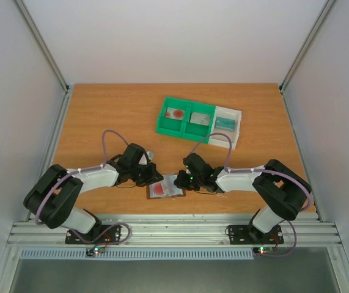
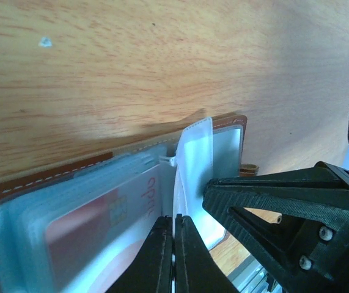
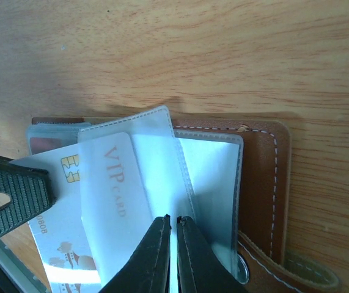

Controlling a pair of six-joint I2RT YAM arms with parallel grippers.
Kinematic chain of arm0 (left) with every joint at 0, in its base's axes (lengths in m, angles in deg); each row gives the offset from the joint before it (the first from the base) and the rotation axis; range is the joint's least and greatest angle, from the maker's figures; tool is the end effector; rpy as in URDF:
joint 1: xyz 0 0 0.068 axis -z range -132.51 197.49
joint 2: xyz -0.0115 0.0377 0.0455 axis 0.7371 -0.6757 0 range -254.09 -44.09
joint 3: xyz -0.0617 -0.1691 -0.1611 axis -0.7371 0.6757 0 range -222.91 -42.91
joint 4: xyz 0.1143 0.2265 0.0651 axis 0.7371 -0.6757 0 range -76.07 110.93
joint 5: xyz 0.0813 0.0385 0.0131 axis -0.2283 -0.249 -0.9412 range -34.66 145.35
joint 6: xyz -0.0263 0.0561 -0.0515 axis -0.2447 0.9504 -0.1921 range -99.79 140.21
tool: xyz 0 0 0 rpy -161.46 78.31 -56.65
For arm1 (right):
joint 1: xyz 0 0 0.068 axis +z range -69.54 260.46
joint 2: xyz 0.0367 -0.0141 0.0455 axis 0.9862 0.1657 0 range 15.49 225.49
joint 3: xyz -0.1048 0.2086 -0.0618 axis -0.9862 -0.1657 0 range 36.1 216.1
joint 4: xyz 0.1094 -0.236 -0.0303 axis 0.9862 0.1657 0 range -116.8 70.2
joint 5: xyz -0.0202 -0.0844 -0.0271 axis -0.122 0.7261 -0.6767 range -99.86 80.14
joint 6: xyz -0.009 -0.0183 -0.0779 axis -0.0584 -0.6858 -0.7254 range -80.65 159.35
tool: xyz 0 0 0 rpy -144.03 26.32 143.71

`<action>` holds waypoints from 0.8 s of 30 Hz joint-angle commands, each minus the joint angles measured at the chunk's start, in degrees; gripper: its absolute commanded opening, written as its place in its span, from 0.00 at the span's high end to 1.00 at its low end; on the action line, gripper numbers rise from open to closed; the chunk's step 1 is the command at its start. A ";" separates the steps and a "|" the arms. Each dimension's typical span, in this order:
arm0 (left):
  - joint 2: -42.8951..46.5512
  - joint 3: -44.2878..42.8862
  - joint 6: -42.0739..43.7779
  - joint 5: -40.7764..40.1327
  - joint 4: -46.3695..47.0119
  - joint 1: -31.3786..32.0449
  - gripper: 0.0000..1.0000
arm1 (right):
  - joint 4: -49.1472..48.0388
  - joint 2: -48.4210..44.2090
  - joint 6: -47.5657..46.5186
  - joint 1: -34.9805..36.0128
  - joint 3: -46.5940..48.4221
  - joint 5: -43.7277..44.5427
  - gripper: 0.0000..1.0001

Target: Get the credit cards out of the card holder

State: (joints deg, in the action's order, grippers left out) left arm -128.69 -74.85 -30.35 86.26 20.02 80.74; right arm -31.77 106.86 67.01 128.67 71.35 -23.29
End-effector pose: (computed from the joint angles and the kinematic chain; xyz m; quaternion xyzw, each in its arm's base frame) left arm 0.2098 -0.1803 0.0777 -0.0554 0.9177 -0.3896 0.0551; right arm 0.1886 0.2351 0.0642 -0.2053 0.9147 0.2900 0.1926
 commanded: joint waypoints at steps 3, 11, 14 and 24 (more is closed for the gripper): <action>3.28 -0.49 1.88 -2.87 -5.99 0.12 1.00 | 7.22 1.08 0.71 -0.04 -1.38 3.24 0.93; 9.67 -2.07 3.13 -6.71 -13.67 0.05 1.00 | 10.73 -0.20 2.38 0.32 0.18 4.20 0.89; 11.57 -2.02 3.43 -8.43 -16.01 0.05 1.00 | 13.23 -1.44 2.66 0.90 1.06 5.86 0.84; 15.34 -2.69 3.00 -10.07 -19.82 0.05 1.00 | 22.15 -5.61 2.52 3.01 5.60 9.42 0.71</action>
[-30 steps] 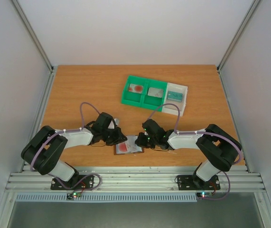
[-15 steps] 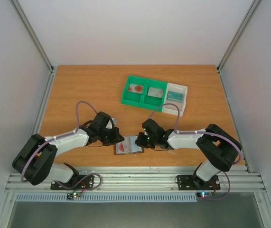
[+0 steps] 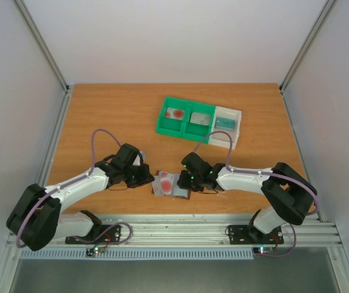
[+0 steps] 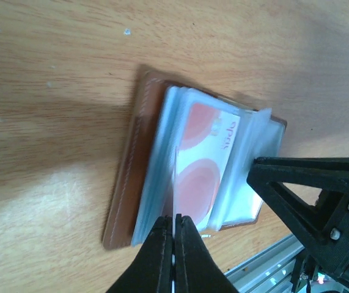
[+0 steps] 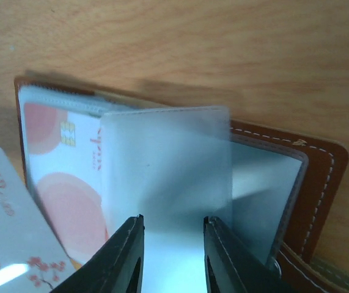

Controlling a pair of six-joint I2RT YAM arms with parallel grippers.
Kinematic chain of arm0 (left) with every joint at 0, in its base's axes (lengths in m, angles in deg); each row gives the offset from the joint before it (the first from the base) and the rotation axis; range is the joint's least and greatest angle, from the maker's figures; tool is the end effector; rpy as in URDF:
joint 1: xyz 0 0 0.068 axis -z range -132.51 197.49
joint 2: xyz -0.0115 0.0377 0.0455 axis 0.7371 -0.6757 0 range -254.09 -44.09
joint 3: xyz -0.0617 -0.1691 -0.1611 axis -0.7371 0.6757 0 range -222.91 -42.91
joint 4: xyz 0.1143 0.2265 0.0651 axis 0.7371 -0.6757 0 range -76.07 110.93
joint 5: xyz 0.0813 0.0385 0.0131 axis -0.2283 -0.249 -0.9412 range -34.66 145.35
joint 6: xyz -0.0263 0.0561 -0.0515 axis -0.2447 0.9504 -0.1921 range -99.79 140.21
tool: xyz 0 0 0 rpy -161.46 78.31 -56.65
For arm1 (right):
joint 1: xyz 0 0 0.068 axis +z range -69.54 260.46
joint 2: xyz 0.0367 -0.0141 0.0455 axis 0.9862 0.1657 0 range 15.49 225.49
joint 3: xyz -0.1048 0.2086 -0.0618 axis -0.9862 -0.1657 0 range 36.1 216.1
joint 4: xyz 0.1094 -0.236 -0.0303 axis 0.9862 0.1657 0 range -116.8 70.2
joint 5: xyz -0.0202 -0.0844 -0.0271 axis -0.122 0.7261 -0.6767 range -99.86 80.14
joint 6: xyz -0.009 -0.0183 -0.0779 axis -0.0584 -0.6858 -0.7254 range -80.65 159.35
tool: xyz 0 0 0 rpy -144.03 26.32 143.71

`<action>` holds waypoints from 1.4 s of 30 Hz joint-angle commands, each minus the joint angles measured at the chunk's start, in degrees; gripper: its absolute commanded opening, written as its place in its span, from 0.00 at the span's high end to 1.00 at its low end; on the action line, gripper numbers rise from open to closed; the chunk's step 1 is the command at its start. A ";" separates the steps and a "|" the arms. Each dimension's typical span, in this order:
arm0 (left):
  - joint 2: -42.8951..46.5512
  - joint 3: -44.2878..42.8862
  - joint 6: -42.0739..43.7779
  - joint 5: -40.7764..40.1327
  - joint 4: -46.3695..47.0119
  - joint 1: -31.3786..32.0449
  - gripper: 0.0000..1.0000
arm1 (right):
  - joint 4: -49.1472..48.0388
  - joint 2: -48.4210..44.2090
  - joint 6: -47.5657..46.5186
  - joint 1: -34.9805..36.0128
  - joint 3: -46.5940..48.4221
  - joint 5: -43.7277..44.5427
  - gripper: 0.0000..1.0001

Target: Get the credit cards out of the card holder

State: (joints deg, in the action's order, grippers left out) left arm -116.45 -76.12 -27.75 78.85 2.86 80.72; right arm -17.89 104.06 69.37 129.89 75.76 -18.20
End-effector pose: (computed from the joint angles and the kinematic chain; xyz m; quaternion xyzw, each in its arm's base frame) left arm 0.1963 -0.1617 0.1099 -0.0634 0.9389 -0.3281 0.0826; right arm 0.1854 0.2320 0.0784 -0.1813 0.9412 0.2304 0.1679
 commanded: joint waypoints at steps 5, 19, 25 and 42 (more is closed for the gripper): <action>7.38 -2.02 0.36 -6.81 -6.63 -0.05 1.00 | 12.07 -8.10 -2.28 3.12 2.07 6.91 0.64; 21.00 -2.88 -3.13 -0.86 -2.39 -0.02 0.99 | -8.57 -22.22 0.56 3.13 -4.56 -5.39 0.51; 27.28 -1.20 -7.49 -0.46 5.49 -0.01 1.00 | -16.58 -27.31 6.71 3.13 -6.48 -6.71 0.38; 30.04 3.16 -17.82 1.18 22.53 0.07 0.99 | -22.84 -25.52 8.72 3.39 -4.91 -10.17 0.53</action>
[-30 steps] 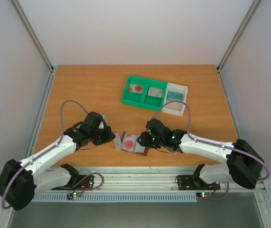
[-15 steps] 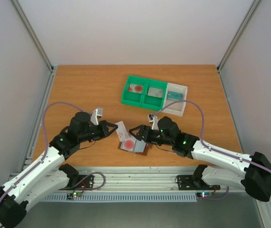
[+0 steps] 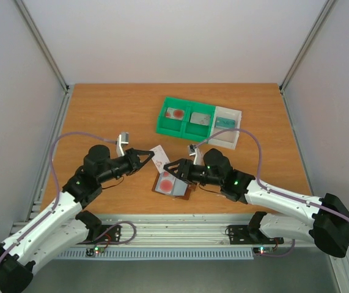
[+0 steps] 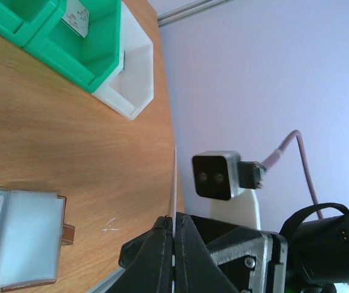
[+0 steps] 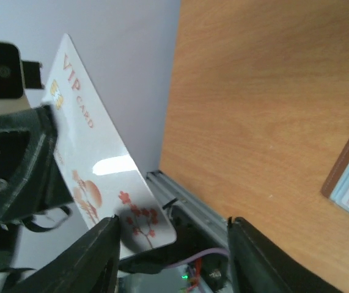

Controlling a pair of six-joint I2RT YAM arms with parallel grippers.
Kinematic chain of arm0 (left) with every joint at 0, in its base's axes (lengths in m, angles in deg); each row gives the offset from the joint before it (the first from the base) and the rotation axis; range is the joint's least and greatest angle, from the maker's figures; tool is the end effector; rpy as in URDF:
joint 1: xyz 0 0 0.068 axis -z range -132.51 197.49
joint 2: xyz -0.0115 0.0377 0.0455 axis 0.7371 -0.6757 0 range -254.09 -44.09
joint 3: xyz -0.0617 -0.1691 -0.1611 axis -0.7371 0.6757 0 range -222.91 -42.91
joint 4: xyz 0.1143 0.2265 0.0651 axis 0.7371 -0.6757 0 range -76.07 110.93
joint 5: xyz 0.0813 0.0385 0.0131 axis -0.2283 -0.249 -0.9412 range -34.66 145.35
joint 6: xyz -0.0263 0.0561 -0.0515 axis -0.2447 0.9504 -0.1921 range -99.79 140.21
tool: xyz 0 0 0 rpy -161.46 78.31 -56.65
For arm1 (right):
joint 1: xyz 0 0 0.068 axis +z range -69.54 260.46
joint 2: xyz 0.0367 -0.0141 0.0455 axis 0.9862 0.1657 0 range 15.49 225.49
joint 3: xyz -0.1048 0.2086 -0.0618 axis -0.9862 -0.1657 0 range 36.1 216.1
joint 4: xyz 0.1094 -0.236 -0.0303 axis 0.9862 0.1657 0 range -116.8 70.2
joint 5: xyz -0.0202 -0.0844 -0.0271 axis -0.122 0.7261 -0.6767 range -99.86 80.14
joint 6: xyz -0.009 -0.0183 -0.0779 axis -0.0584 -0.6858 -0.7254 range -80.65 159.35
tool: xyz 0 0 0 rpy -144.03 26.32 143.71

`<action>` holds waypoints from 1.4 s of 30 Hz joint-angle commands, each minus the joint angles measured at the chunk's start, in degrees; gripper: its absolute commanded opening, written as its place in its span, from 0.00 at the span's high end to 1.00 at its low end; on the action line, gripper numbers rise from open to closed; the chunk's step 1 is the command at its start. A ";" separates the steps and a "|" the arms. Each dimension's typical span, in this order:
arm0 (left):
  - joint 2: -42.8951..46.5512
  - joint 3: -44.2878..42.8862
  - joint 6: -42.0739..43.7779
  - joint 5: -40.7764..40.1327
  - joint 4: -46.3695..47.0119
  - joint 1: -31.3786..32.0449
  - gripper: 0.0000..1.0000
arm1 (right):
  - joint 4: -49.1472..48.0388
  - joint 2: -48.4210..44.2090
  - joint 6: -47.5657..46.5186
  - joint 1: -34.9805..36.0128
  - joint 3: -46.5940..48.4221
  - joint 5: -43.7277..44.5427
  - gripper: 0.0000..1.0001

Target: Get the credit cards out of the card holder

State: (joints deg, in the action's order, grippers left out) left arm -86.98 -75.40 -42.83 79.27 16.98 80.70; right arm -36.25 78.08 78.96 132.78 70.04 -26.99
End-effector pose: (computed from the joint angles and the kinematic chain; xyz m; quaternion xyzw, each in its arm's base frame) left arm 0.1820 -0.1529 0.2517 -0.0761 0.7794 -0.5560 0.2785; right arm 0.1613 0.2422 0.2077 -0.1749 0.7916 0.4962 0.3108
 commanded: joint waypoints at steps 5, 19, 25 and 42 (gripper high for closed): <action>0.49 3.51 -3.65 1.79 10.26 0.07 1.00 | -5.41 -0.09 -3.26 0.51 0.30 -1.90 0.80; 2.63 -1.58 11.50 16.58 -1.03 0.01 0.65 | 5.52 -9.11 -24.35 0.31 2.64 -16.26 0.99; 3.12 -6.57 19.65 25.65 -9.19 -0.01 0.67 | 20.82 -8.75 -32.60 0.31 10.51 -23.45 0.99; 0.89 -7.40 18.41 28.96 -6.61 -0.10 1.00 | 25.51 -10.35 -28.05 0.33 13.18 -18.33 0.72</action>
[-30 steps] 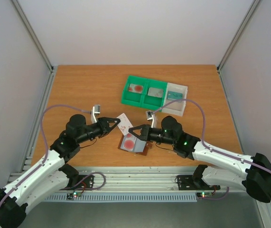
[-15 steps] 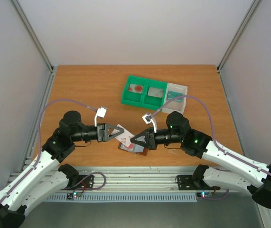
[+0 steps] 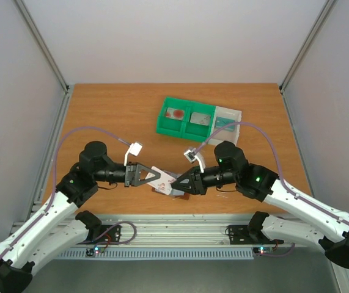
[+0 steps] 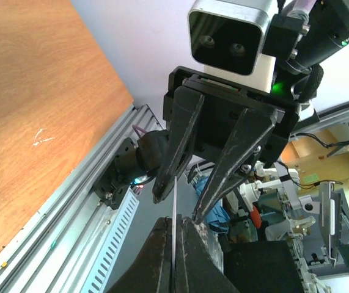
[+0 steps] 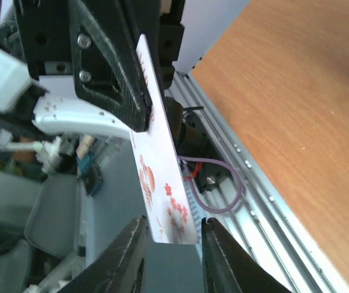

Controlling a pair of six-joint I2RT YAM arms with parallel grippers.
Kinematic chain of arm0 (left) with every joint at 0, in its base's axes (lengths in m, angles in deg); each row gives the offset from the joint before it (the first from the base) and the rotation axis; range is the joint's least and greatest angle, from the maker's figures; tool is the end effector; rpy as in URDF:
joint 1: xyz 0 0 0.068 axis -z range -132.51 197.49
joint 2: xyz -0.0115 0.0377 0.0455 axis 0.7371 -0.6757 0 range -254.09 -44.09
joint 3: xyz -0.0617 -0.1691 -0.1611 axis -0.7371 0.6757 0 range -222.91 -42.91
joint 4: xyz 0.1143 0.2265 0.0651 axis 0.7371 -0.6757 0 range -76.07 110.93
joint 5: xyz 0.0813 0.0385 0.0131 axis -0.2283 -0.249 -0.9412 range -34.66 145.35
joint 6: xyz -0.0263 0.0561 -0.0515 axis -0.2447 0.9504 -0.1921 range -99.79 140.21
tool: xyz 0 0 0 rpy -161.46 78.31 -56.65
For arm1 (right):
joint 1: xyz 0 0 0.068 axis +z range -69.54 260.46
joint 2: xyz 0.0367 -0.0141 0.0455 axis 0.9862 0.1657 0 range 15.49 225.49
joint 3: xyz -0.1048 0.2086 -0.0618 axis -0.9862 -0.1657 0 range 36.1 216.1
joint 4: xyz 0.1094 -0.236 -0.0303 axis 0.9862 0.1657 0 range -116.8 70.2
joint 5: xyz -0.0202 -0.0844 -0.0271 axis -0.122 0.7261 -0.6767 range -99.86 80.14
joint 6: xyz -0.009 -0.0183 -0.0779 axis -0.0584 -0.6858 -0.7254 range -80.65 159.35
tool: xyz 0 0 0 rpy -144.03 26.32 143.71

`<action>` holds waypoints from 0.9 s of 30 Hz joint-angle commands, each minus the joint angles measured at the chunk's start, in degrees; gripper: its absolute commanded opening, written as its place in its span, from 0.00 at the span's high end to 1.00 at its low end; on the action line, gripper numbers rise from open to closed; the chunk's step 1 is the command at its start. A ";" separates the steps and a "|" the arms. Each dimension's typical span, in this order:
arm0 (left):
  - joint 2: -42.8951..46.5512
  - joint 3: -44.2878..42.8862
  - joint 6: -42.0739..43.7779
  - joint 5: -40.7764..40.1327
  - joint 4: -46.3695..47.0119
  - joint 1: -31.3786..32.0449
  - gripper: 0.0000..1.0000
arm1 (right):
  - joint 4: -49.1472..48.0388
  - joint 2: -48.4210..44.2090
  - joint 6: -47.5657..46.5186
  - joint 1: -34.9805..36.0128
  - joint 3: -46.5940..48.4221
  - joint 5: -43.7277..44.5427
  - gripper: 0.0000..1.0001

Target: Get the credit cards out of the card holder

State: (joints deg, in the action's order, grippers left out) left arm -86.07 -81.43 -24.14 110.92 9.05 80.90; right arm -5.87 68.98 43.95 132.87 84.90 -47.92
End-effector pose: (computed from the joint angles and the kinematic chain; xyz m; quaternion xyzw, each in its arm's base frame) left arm 0.1403 -0.1613 0.2835 0.2144 0.7272 -0.6253 0.1849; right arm 0.1173 0.2226 0.2835 -0.4829 0.6611 0.4828 0.3108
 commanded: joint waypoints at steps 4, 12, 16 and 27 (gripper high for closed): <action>0.75 -0.95 -2.93 -9.10 4.51 -0.29 1.00 | -19.32 -1.42 17.73 0.24 -7.68 5.10 0.56; 0.20 0.43 -8.56 -19.42 13.94 -0.34 1.00 | -33.16 -1.26 26.30 0.20 -11.08 11.92 0.65; -0.72 -0.73 -8.51 -20.51 14.10 -0.21 1.00 | -34.91 -1.19 27.98 0.24 -11.76 13.87 0.77; -0.46 0.53 -9.34 -21.65 15.42 -0.27 0.99 | -40.78 -1.40 29.17 0.24 -14.34 15.23 0.99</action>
State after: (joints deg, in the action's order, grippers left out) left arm -86.55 -81.34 -32.67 90.74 19.98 80.83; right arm -42.04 68.11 73.02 132.87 71.33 -33.61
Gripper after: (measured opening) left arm 0.015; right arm 0.021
